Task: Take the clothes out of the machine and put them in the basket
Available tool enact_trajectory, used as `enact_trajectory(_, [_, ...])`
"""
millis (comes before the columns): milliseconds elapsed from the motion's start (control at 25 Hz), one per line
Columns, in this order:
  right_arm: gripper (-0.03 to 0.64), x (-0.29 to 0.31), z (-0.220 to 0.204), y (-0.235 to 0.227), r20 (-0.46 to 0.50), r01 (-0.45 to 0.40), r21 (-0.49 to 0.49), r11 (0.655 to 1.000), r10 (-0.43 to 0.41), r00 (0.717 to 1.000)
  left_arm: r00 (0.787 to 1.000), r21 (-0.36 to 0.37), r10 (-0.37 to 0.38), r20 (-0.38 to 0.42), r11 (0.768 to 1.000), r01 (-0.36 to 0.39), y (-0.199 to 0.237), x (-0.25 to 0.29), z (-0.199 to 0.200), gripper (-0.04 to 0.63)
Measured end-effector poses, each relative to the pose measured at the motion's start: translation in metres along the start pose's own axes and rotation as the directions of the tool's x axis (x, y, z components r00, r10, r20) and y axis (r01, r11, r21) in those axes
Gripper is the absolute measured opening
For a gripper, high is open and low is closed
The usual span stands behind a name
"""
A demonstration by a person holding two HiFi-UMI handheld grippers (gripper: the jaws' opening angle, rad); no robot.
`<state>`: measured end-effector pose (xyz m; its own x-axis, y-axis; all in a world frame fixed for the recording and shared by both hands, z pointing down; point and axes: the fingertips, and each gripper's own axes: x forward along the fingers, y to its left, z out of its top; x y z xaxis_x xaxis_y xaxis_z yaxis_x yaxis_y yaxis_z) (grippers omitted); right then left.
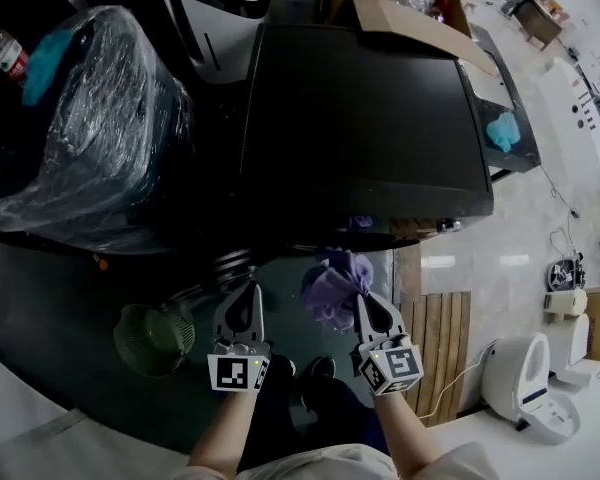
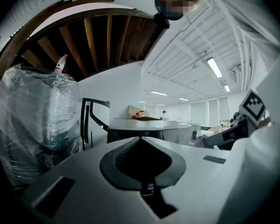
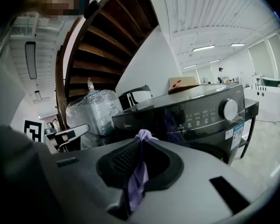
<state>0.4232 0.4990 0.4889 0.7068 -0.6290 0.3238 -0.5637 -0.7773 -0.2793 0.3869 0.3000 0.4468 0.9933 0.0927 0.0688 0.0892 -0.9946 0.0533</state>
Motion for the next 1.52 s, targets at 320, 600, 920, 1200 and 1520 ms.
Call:
enact_trajectory(320, [0.020, -0.057, 0.088, 0.038, 0.078, -0.013, 0.004, 1.000, 0.013, 0.997, 0.994, -0.013, -0.092, -0.062, 0.996, 0.092, -0.026, -0.026, 0.079, 0.020])
enact_trajectory(600, [0.020, -0.097, 0.164, 0.066, 0.159, -0.020, -0.004, 1.000, 0.020, 0.987, 0.994, -0.034, -0.096, -0.047, 0.995, 0.095, -0.036, -0.042, 0.155, 0.020])
enact_trajectory(920, [0.020, -0.148, 0.221, 0.081, 0.208, -0.025, -0.031, 0.999, 0.031, 0.978, 0.986, -0.023, -0.160, -0.044, 0.987, 0.159, -0.074, -0.066, 0.214, 0.020])
enact_trajectory(1200, [0.020, -0.176, 0.238, 0.086, 0.222, -0.053, -0.042, 0.998, 0.061, 0.973, 0.990, -0.019, -0.131, -0.045, 0.991, 0.131, -0.088, -0.084, 0.236, 0.020])
enact_trajectory(1520, [0.020, -0.190, 0.242, 0.099, 0.223, -0.139, -0.078, 0.987, 0.153, 0.963, 0.999, -0.011, -0.029, -0.028, 1.000, 0.029, -0.087, -0.113, 0.247, 0.020])
